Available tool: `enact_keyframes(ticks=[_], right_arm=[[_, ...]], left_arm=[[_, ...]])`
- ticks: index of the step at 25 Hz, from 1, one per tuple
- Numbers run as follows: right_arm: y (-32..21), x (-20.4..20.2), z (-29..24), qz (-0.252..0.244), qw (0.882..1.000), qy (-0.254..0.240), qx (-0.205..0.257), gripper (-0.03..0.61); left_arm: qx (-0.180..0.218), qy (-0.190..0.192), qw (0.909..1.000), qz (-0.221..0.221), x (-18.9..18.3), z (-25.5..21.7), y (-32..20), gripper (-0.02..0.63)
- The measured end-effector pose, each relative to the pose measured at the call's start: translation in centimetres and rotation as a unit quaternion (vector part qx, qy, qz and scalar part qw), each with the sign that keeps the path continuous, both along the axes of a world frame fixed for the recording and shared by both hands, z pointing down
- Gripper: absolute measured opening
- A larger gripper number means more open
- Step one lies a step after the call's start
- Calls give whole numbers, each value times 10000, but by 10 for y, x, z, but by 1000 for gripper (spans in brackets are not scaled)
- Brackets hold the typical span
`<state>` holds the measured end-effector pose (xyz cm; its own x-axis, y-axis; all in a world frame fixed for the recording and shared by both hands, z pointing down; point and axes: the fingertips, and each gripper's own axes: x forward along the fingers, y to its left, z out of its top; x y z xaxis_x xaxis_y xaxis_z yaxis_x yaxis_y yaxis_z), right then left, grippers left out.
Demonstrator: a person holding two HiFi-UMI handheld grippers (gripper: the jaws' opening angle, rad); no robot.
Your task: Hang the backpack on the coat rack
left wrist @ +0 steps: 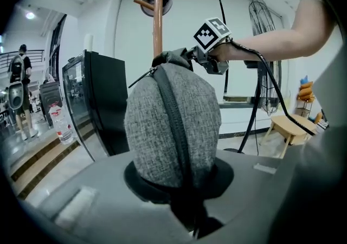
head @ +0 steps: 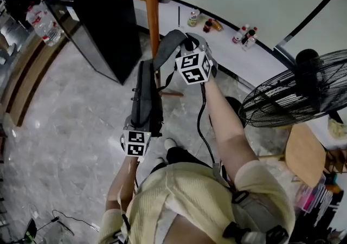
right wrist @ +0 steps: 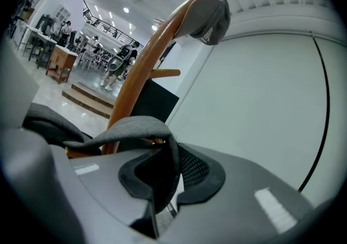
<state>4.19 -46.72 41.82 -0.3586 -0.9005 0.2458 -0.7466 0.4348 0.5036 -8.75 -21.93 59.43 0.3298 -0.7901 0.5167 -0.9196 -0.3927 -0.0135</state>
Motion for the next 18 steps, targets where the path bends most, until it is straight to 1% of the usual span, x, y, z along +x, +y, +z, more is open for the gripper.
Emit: enact_keyframes(ticks=[3,7,12,18], right_arm=[[-1,1,-1,15,9999,125,-117,55],[-2,2,-2,41,9999,-12,-153,58],[-4,-3,0,-5,9998,-174,-63,55],[-2,-6,2,32,9999,-162,42,55]], left_arm=[[118,-19,9999,-21,1,-10,3,66],[201,31,9998,17,2,-18,6,64],[191,124,9997,65,2,-9,3,69],[122,80,9998,108,2,7,-3,77]])
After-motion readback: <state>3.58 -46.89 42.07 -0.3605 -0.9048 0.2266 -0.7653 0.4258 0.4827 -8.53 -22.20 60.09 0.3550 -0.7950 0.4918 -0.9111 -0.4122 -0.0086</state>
